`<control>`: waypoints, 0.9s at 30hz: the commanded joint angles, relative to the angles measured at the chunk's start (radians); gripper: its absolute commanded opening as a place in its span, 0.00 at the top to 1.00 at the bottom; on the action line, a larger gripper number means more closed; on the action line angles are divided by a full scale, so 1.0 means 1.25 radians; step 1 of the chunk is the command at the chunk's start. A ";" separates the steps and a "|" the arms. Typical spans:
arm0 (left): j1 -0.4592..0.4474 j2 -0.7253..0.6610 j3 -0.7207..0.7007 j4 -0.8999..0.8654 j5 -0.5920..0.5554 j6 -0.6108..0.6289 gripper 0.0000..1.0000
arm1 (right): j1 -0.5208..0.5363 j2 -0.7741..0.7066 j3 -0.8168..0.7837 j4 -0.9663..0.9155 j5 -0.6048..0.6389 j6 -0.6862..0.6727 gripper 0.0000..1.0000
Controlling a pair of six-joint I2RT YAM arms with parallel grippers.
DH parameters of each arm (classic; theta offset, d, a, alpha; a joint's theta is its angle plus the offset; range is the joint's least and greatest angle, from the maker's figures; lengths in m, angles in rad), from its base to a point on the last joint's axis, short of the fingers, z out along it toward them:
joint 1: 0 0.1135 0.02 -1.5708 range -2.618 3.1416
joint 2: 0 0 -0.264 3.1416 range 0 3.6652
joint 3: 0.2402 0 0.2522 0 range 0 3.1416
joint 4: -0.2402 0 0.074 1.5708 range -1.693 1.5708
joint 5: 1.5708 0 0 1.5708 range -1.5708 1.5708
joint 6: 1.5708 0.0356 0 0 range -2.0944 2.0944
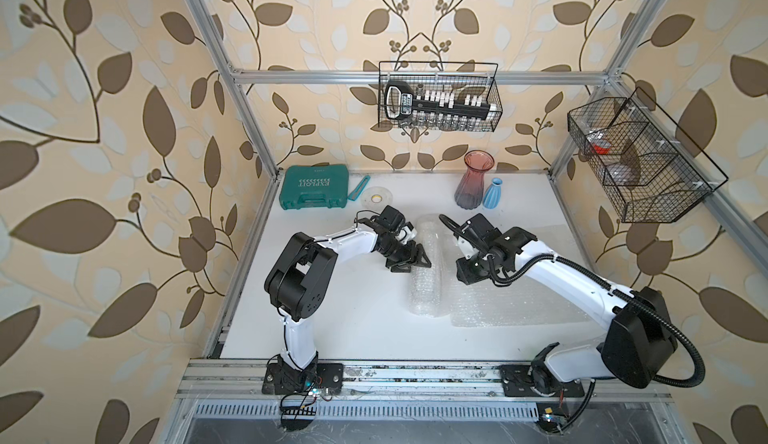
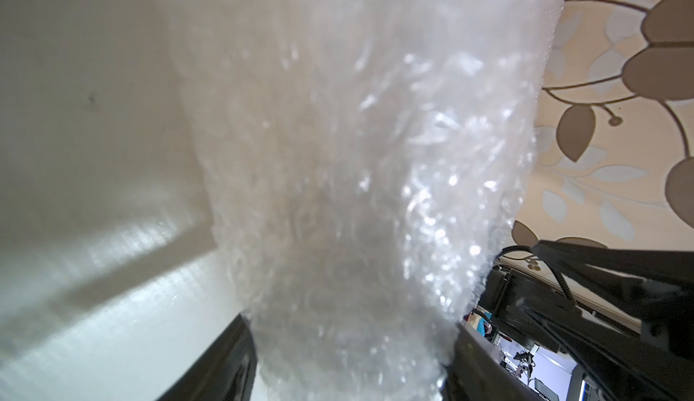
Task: Unwrap the vase from the bubble wrap
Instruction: Unwrap the bubble wrap at the center of the board.
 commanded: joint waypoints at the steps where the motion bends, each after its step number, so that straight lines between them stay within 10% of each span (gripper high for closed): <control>1: 0.007 -0.020 -0.014 -0.079 -0.044 0.020 0.30 | 0.003 -0.021 0.018 0.040 -0.052 0.004 0.55; 8: 0.007 -0.020 -0.014 -0.075 -0.042 0.019 0.30 | 0.012 0.030 0.041 0.144 -0.095 0.035 0.49; 27: 0.006 -0.025 -0.009 -0.076 -0.027 0.020 0.30 | 0.070 0.274 0.234 0.016 0.195 0.072 0.54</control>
